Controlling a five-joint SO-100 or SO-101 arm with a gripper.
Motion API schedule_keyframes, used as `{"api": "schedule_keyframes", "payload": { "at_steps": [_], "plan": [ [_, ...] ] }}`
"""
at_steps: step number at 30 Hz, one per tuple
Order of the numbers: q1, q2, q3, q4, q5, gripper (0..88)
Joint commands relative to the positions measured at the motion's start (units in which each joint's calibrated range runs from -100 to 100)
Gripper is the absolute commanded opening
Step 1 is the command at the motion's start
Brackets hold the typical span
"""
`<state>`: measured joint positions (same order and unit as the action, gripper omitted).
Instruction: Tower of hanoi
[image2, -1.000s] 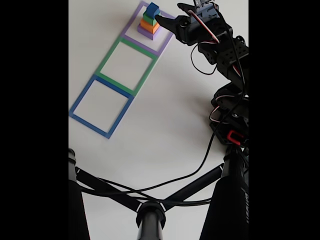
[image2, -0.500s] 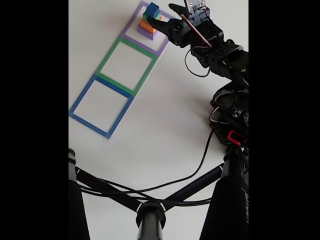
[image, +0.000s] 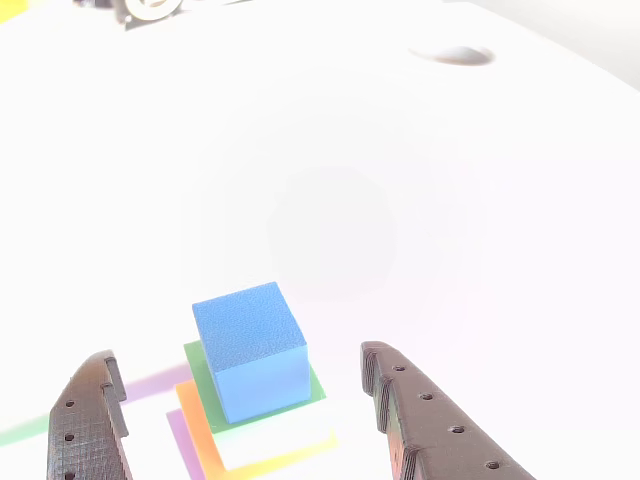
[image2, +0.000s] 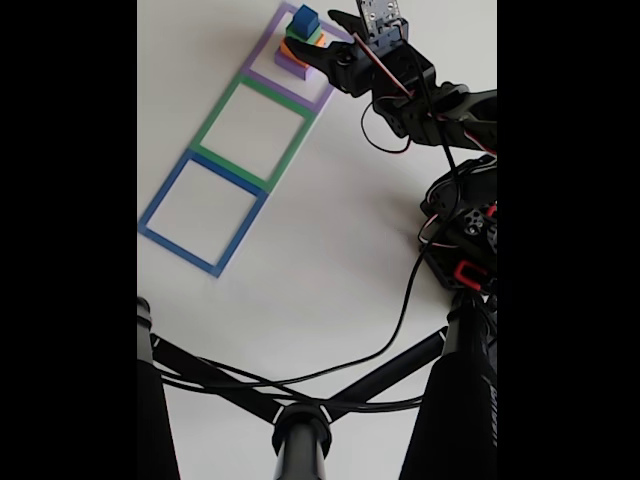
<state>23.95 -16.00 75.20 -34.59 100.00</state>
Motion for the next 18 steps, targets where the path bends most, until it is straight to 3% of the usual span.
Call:
{"api": "schedule_keyframes", "payload": {
  "at_steps": [1,18],
  "plan": [
    [-0.7,1.7,-3.8,-2.8,0.0,28.7],
    [-2.2,5.0,-5.0,-4.9,0.0,24.0]
  ]
}}
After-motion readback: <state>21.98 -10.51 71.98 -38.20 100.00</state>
